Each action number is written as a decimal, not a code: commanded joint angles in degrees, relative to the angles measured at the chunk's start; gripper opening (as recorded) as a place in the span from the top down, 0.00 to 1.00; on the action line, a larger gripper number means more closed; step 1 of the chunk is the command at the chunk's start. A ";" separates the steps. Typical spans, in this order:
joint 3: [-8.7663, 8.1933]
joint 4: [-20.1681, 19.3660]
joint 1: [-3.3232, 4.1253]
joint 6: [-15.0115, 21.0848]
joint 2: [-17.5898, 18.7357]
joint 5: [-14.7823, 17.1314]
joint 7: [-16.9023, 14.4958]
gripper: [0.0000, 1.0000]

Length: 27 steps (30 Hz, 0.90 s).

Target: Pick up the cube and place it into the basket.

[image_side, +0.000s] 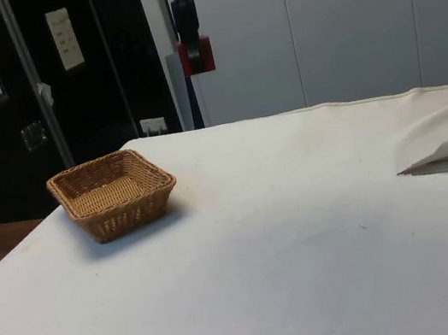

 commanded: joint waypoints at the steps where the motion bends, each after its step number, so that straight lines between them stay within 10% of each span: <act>1: 0.17 0.63 0.00 -0.17 0.57 -0.34 0.80 1.00; 27: 1.55 8.37 0.17 0.00 7.85 0.00 7.10 1.00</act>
